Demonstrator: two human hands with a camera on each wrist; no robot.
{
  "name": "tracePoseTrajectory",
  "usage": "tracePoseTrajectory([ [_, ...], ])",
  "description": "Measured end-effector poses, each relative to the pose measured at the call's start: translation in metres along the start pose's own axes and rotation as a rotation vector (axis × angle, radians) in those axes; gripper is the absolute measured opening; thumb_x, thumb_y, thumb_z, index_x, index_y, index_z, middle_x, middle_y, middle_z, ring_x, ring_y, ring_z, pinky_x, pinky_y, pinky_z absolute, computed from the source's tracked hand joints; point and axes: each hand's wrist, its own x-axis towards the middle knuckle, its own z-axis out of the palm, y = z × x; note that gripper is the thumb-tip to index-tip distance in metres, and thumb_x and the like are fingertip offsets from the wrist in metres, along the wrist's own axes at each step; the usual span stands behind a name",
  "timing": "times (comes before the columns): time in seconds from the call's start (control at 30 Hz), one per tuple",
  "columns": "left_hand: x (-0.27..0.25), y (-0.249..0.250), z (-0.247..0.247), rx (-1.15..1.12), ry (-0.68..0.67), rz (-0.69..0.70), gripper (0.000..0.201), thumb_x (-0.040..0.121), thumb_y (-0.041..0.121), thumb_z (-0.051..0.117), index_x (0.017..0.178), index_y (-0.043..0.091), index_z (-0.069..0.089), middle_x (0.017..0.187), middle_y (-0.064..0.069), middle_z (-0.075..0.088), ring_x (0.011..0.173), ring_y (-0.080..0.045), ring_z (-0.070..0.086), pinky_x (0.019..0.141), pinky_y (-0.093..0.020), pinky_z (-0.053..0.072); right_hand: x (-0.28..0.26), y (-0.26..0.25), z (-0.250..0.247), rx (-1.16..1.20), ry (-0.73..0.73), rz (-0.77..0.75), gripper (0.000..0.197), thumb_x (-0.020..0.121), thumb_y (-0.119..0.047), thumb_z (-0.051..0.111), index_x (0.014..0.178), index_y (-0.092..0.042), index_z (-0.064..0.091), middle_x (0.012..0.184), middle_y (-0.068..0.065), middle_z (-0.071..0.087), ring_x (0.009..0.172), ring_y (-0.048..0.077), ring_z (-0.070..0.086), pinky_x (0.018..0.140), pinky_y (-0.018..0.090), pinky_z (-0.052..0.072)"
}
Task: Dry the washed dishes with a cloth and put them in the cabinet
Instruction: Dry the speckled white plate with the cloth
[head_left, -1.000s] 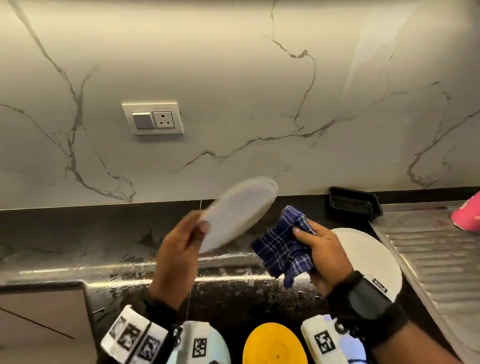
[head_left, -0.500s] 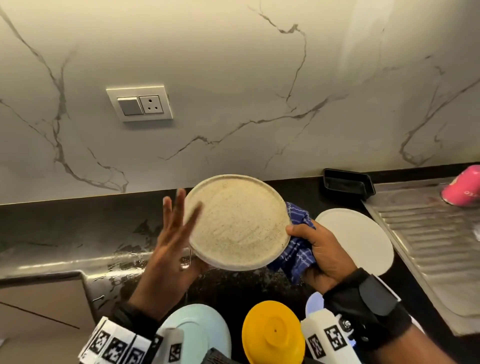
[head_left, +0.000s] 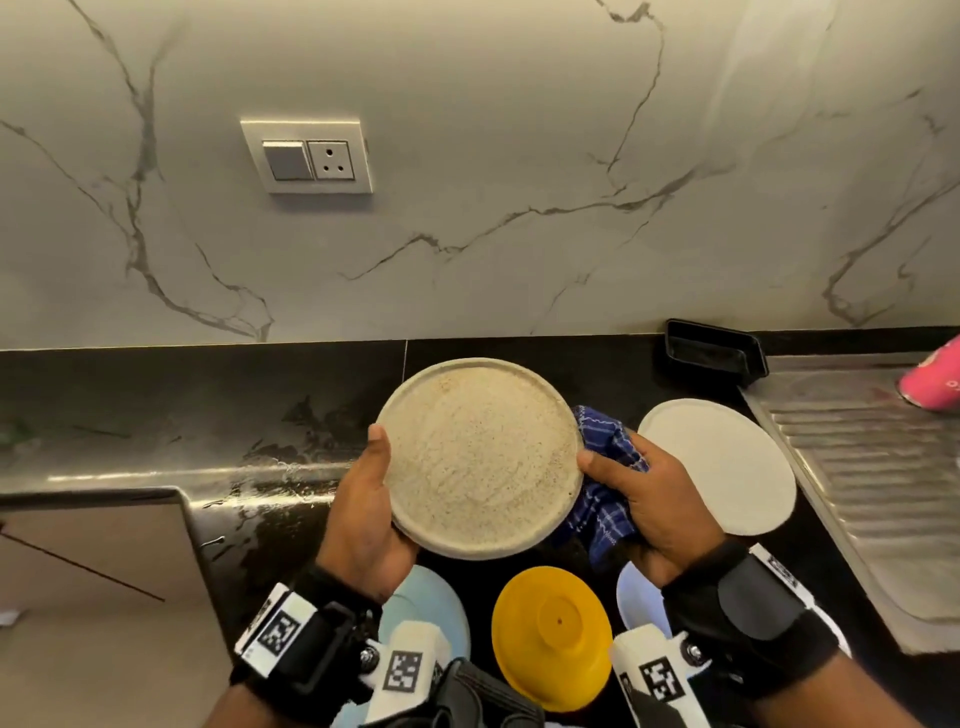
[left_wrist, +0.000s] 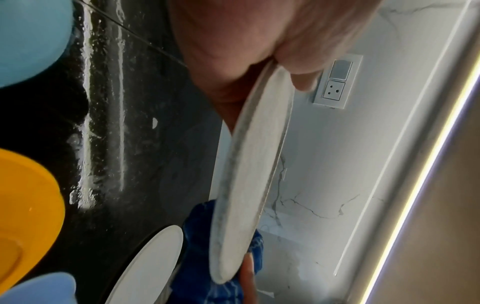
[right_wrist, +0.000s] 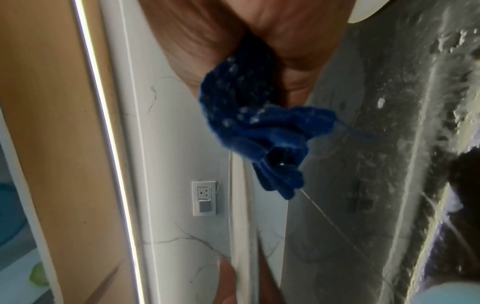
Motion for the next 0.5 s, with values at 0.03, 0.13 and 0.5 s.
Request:
tracePoseTrajectory([
  [0.03, -0.001, 0.0, 0.001, 0.005, 0.036, 0.055, 0.069, 0.094, 0.064, 0.049, 0.149, 0.021, 0.046, 0.145, -0.018, 0.056, 0.131, -0.045, 0.054, 0.107, -0.073, 0.036, 0.0, -0.002, -0.001, -0.048, 0.042, -0.038, 0.037, 0.09, -0.005, 0.065, 0.126, -0.011, 0.064, 0.117, 0.014, 0.071, 0.107, 0.035, 0.068, 0.096, 0.056, 0.052],
  [0.13, -0.004, 0.006, 0.007, 0.078, 0.068, 0.221, 0.056, 0.098, 0.055, 0.043, 0.143, 0.023, 0.053, 0.137, -0.012, 0.064, 0.126, -0.038, 0.061, 0.103, -0.07, 0.043, 0.003, -0.016, -0.004, -0.214, 0.164, -0.191, 0.034, 0.094, 0.002, 0.058, 0.124, -0.014, 0.062, 0.114, 0.011, 0.071, 0.103, 0.029, 0.069, 0.091, 0.045, 0.057],
  [0.5, -0.009, 0.016, 0.052, 0.393, -0.093, 0.51, 0.05, 0.101, 0.039, 0.036, 0.14, 0.013, 0.053, 0.132, -0.011, 0.067, 0.125, -0.029, 0.062, 0.106, -0.05, 0.05, 0.013, -0.031, 0.088, -1.18, -0.346, -0.869, 0.063, 0.09, -0.002, 0.059, 0.149, -0.018, 0.043, 0.153, 0.006, 0.044, 0.143, 0.023, 0.039, 0.115, 0.041, 0.037],
])
